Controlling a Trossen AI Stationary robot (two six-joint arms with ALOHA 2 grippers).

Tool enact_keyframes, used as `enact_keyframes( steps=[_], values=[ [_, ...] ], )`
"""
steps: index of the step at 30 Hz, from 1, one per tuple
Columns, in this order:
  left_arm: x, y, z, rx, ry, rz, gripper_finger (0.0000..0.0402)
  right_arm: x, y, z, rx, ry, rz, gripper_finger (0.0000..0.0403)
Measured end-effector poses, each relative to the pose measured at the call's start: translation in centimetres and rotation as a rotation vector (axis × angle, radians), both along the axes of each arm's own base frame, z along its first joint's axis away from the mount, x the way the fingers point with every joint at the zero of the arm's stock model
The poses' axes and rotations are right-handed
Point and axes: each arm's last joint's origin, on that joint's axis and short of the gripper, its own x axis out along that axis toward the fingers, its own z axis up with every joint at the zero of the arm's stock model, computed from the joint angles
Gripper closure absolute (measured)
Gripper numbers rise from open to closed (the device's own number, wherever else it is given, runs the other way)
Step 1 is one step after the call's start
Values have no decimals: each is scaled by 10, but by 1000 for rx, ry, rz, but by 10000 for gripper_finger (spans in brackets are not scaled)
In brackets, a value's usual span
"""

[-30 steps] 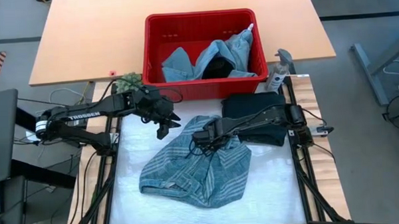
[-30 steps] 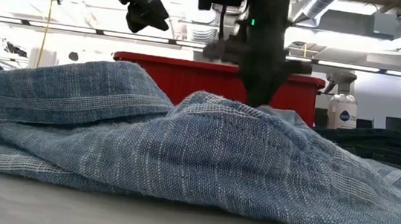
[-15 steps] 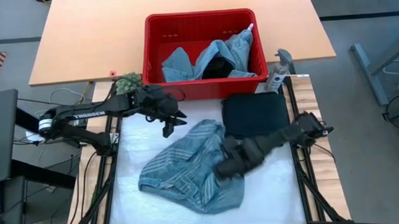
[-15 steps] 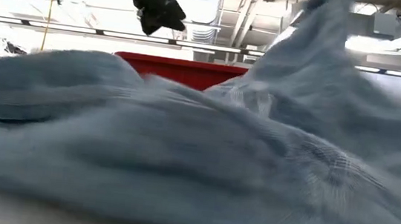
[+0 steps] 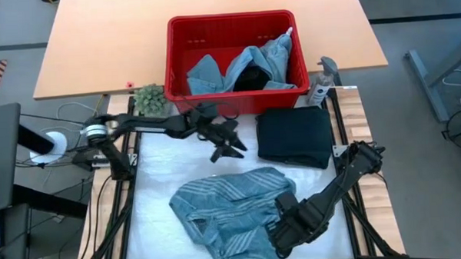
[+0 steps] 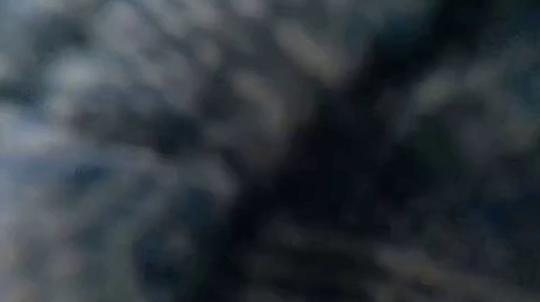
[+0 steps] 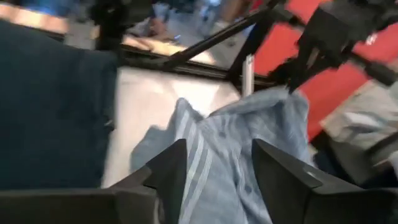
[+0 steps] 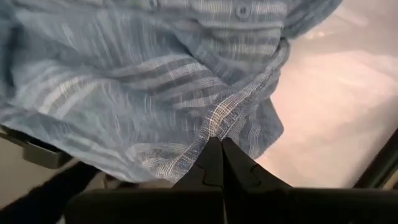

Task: Fold Laundry from Bin
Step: Fold the blue polo shirt

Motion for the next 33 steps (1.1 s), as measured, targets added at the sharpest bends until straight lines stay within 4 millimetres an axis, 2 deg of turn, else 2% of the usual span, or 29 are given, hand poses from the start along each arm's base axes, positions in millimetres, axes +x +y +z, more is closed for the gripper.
enact_keyframes(
  steps=[6,9,14,19,21,25,27,33],
  values=[
    [55,-3,-40,-113,40,-189,173,4,1,-2,38,-7,23,388],
    [78,-8,-47,-132,50,-266,154,3,3,-2,41,-10,28,388],
    [102,-24,-51,27,15,-317,148,4,5,-2,59,-30,29,388],
    [108,-39,-52,289,60,-252,147,6,7,-1,74,-48,42,388],
    [107,-43,-55,342,73,-251,147,7,8,-1,83,-61,59,388],
    [108,-48,-55,349,78,-243,147,7,8,-1,85,-65,65,388],
    [111,-48,-62,358,73,-231,147,7,9,-1,87,-69,70,388],
    [119,-50,-92,216,176,-253,147,9,9,-1,92,-84,114,388]
  ],
)
